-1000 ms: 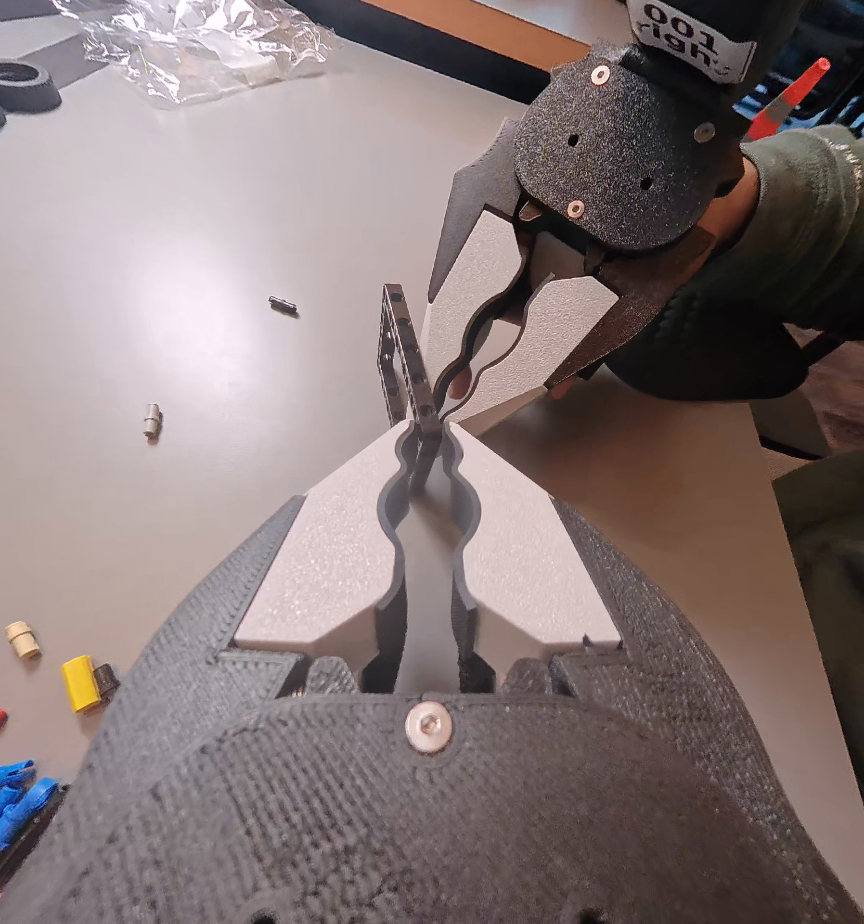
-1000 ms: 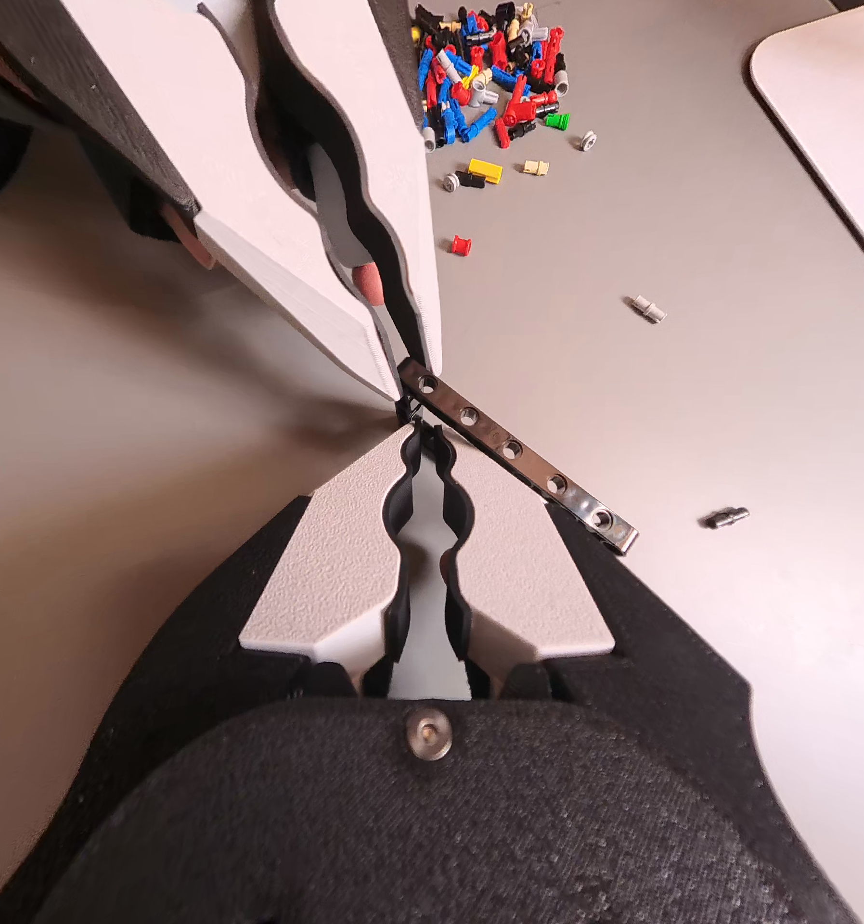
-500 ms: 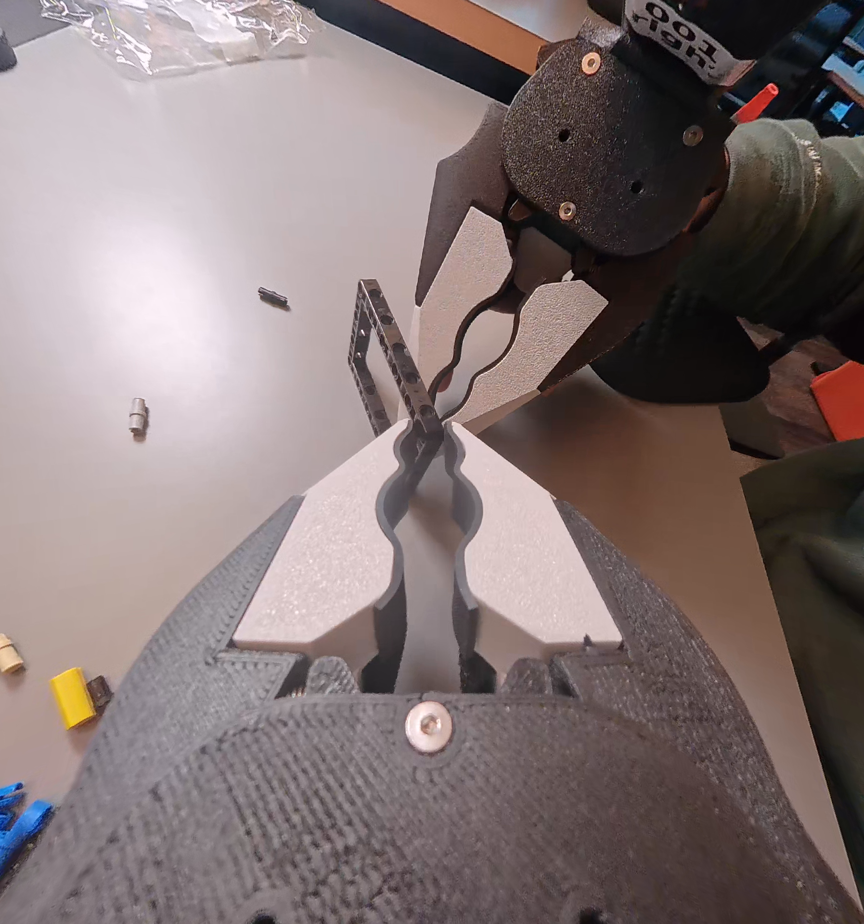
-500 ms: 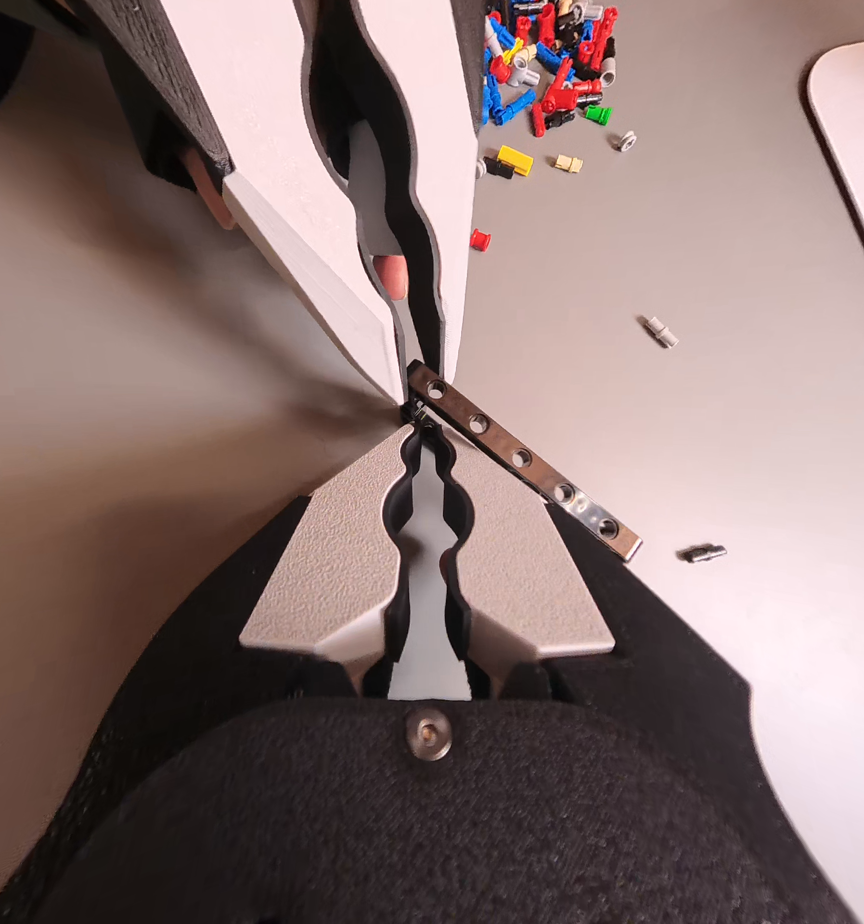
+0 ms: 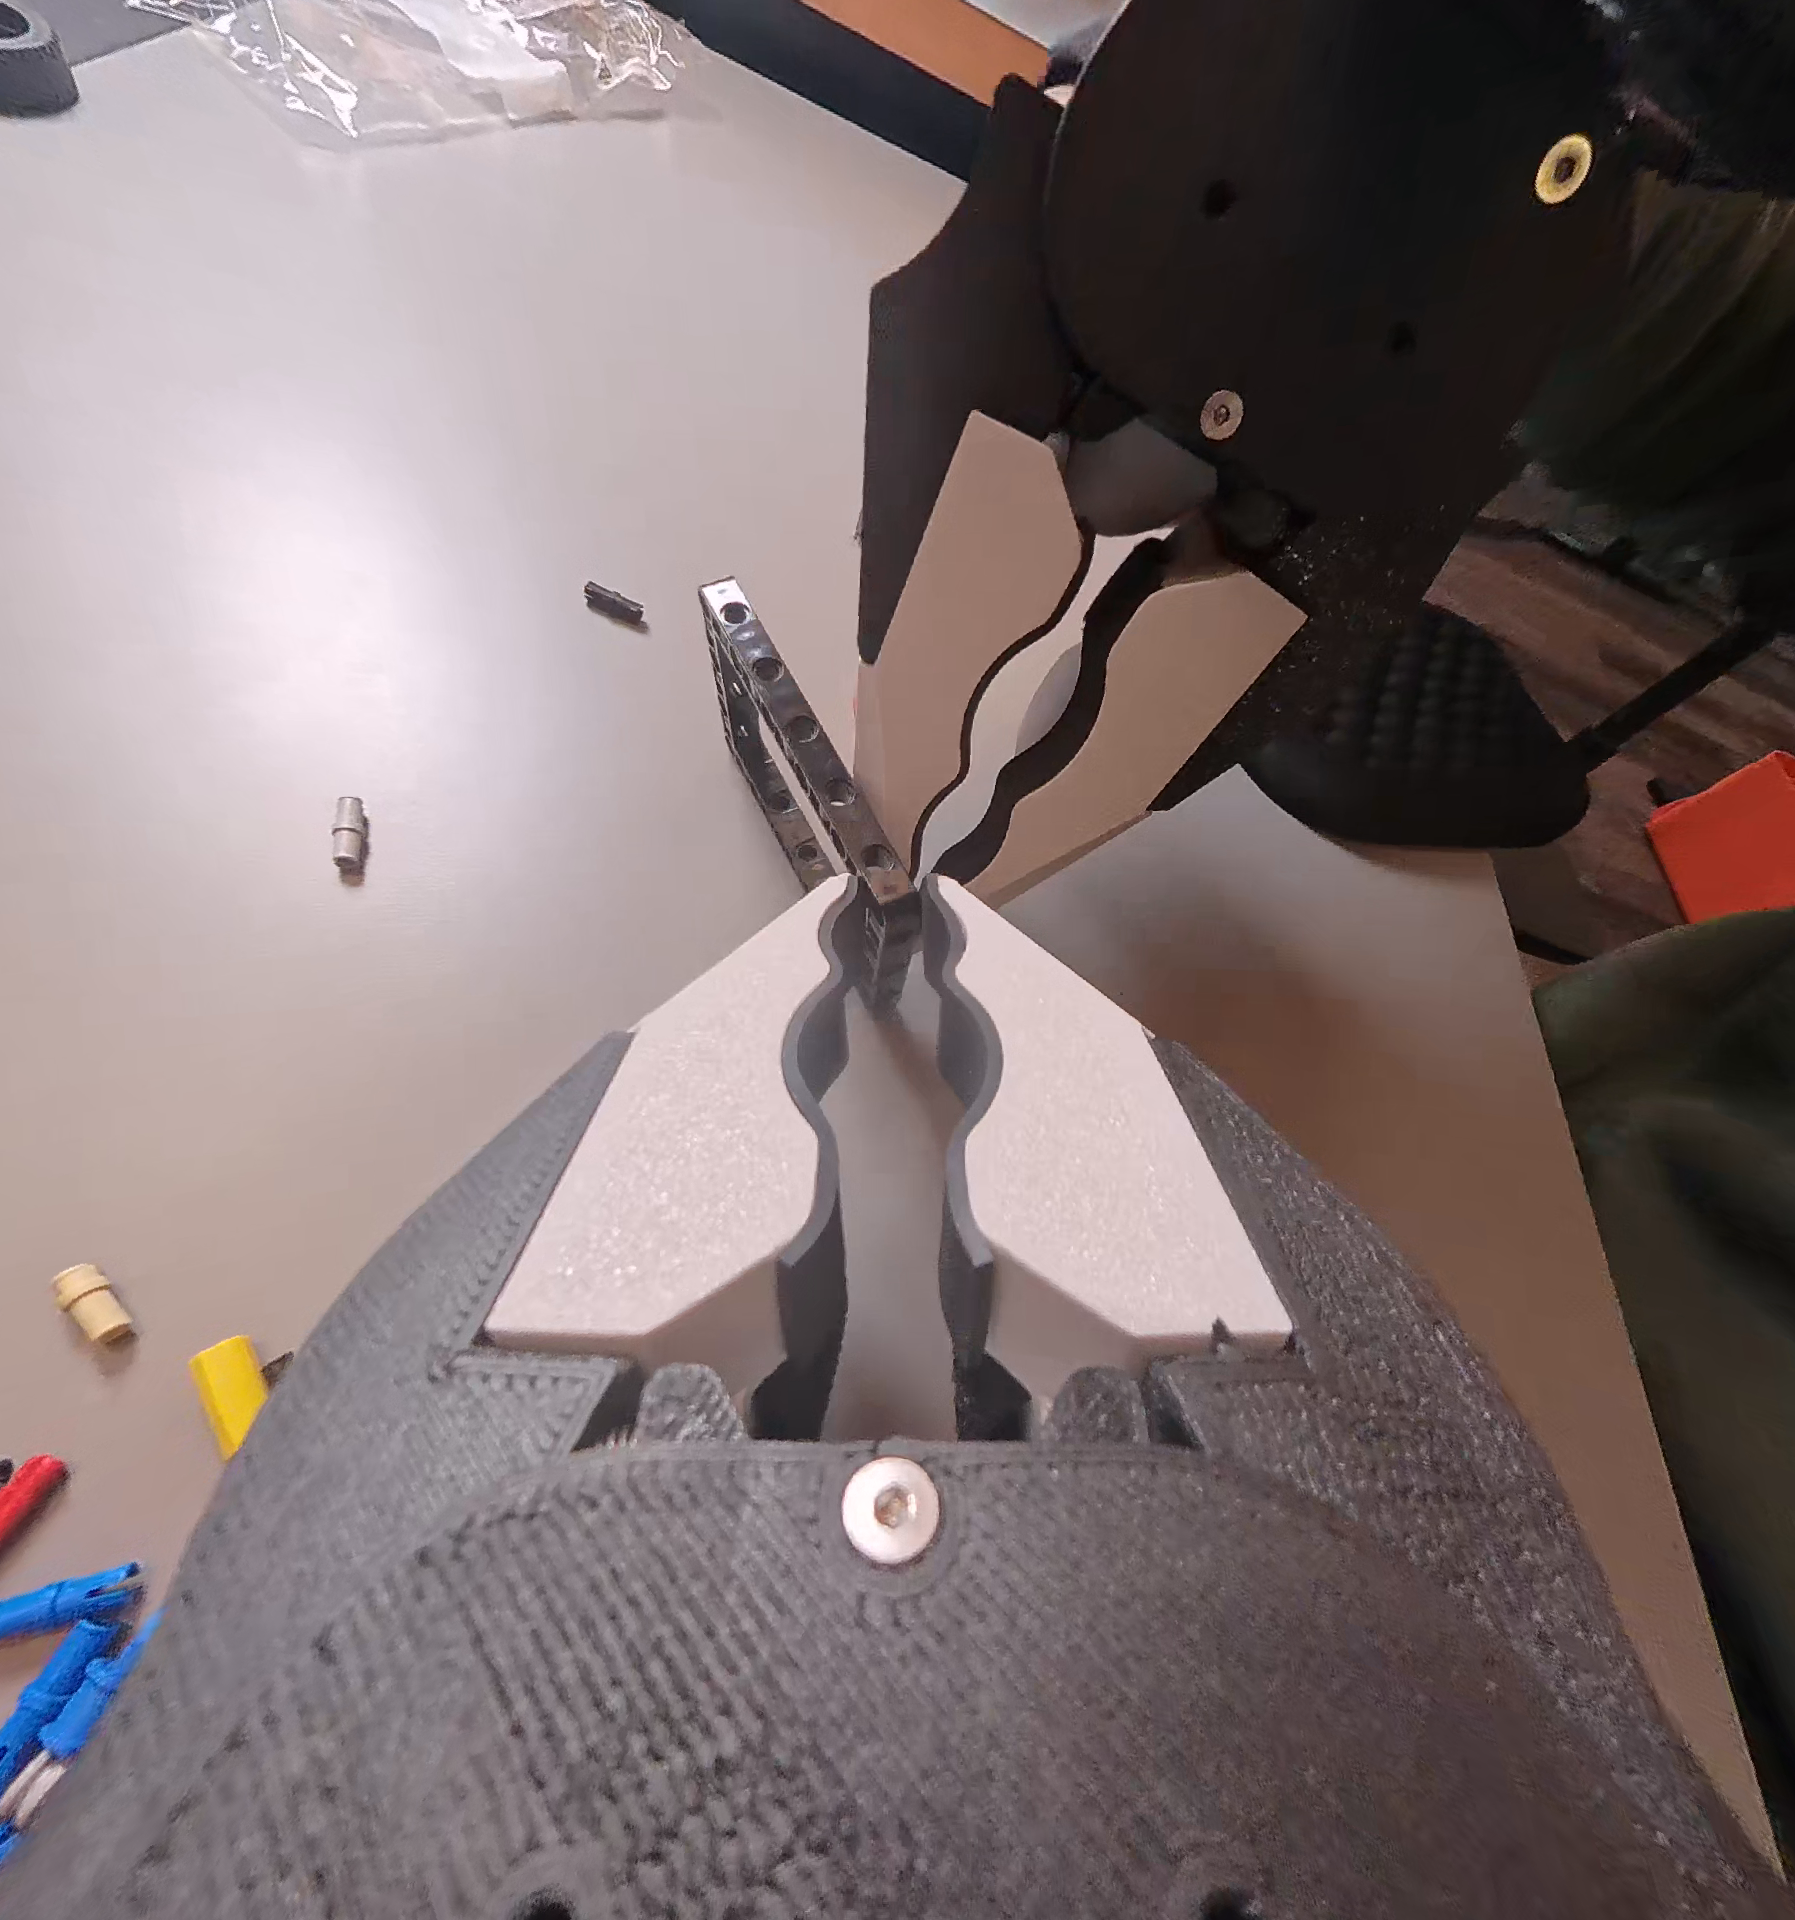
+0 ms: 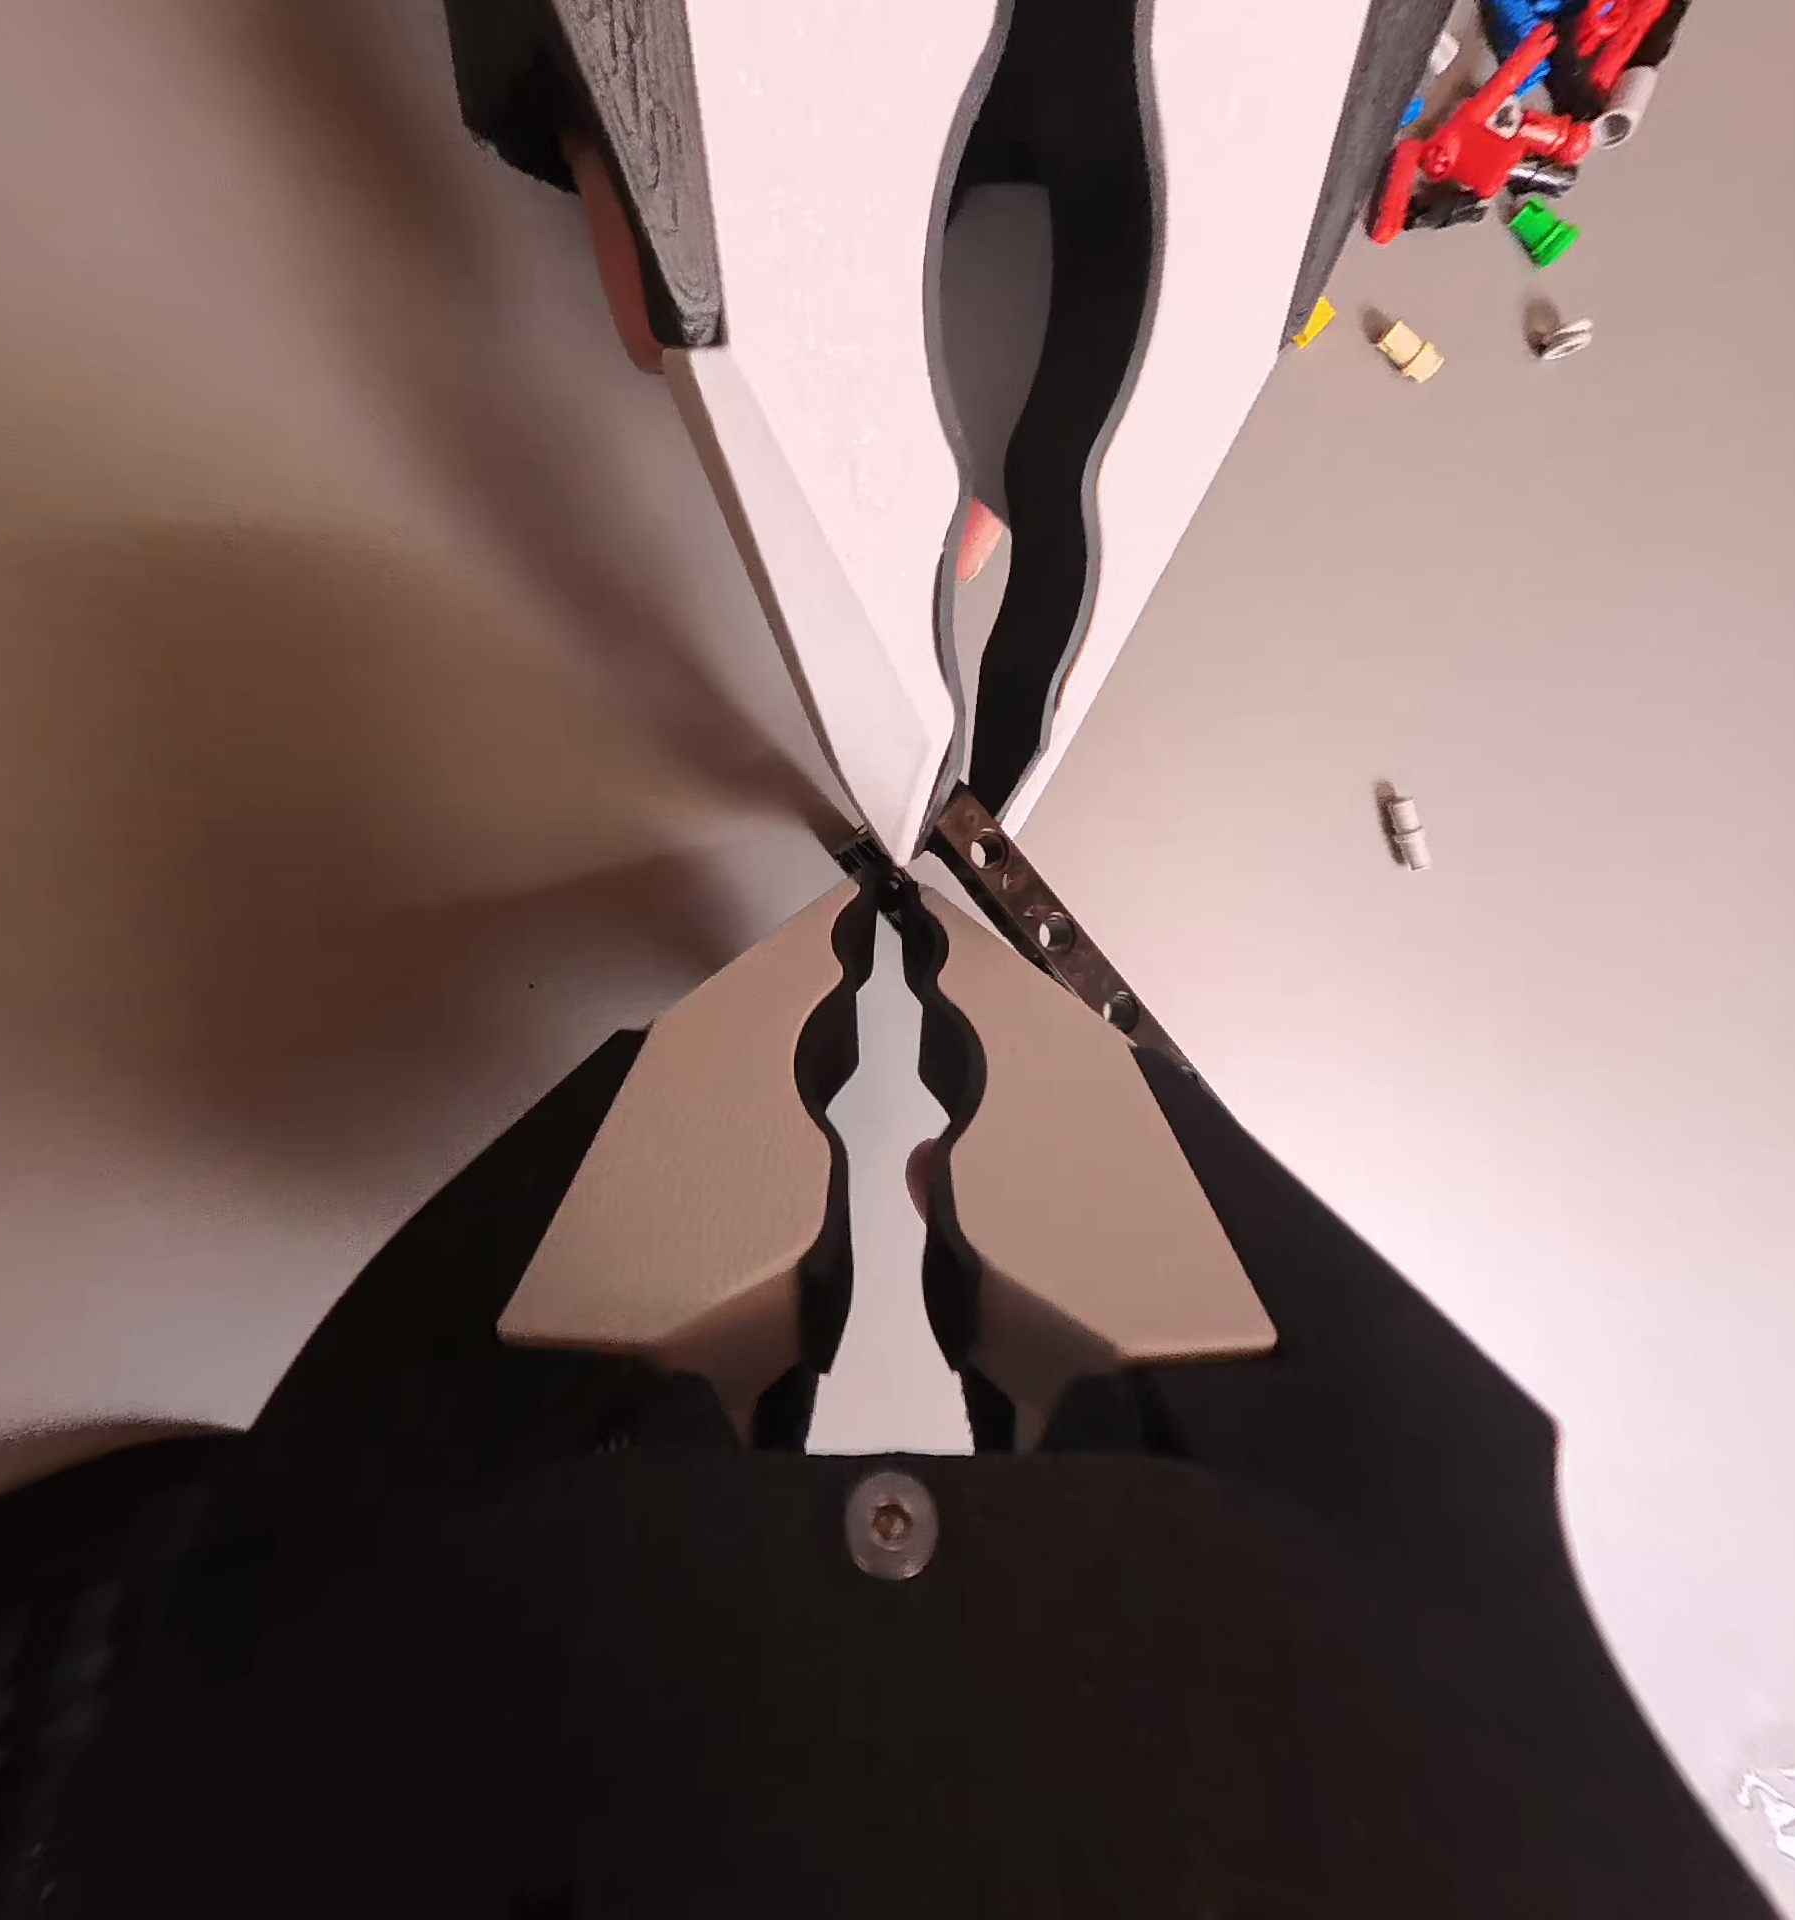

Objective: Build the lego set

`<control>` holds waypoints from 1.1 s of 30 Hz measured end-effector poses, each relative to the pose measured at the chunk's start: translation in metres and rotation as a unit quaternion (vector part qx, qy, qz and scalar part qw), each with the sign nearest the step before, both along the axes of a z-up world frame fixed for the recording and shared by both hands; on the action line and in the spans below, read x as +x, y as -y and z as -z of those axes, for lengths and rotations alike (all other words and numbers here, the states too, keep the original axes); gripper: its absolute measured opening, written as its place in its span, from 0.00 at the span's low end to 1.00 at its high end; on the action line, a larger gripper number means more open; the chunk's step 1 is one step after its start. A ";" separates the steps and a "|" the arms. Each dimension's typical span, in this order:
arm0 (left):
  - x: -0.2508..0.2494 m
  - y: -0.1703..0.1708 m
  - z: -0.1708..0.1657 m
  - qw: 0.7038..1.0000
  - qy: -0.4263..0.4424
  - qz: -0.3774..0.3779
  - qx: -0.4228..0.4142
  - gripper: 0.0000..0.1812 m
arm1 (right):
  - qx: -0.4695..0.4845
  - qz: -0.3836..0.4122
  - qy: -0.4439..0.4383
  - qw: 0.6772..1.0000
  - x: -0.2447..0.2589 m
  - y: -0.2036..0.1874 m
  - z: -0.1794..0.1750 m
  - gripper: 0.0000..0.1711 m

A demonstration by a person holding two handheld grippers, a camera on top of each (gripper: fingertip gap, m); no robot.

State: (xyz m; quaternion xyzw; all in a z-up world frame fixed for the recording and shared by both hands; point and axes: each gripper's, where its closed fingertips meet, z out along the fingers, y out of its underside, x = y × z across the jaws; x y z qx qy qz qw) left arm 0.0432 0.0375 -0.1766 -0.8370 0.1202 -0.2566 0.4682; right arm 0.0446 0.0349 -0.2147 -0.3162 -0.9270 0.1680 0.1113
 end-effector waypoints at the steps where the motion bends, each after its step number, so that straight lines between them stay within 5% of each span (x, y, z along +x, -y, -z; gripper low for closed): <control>1: 0.000 0.000 0.000 1.000 -0.001 0.000 0.001 0.05 | 0.003 -0.003 0.008 1.000 0.000 0.000 0.001 0.01; 7: 0.003 -0.001 -0.001 1.000 -0.014 0.002 0.006 0.05 | 0.015 0.007 0.062 0.998 0.011 -0.007 0.018 0.02; 10: -0.001 -0.001 -0.006 0.999 -0.030 -0.008 0.017 0.04 | -0.010 0.010 -0.009 1.000 0.001 -0.001 0.011 0.01; 21: 0.003 -0.001 -0.001 0.998 -0.063 -0.004 0.022 0.04 | -0.078 0.041 -0.051 0.995 0.016 0.000 0.010 0.01; 33: 0.018 0.014 -0.033 0.996 -0.050 0.021 0.071 0.10 | -0.138 0.061 -0.270 0.951 0.042 0.012 -0.047 0.01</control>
